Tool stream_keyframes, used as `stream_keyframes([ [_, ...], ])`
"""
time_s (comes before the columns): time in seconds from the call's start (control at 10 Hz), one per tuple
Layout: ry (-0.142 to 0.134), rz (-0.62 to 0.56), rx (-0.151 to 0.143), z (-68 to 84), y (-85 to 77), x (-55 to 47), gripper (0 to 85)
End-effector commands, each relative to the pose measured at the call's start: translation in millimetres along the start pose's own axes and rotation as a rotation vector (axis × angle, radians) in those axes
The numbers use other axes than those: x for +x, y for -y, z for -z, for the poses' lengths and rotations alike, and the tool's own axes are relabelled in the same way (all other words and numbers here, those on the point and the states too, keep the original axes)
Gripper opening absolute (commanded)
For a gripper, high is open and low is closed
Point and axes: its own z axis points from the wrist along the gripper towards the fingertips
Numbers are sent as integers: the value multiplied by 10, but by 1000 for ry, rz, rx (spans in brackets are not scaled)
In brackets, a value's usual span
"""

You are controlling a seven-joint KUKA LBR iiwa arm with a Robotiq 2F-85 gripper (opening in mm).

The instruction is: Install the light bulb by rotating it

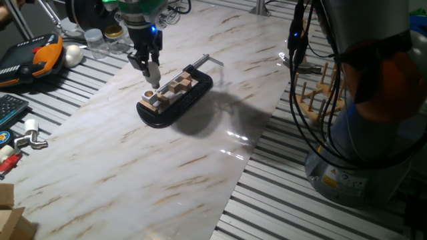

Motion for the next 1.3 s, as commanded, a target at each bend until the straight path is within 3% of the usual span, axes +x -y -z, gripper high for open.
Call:
stream_keyframes([
  [0.0,3,-3,-3,-21,-41,-9,0],
  [0.3,20,-13,-26,-93,-84,-65,0],
  [0.4,31,-10,-24,-112,-82,-75,0],
  [0.6,64,59,11,-110,-83,-93,0],
  [0.9,71,80,-14,-140,-92,-137,0],
  [1.2,96,105,-4,-167,-84,-168,0],
])
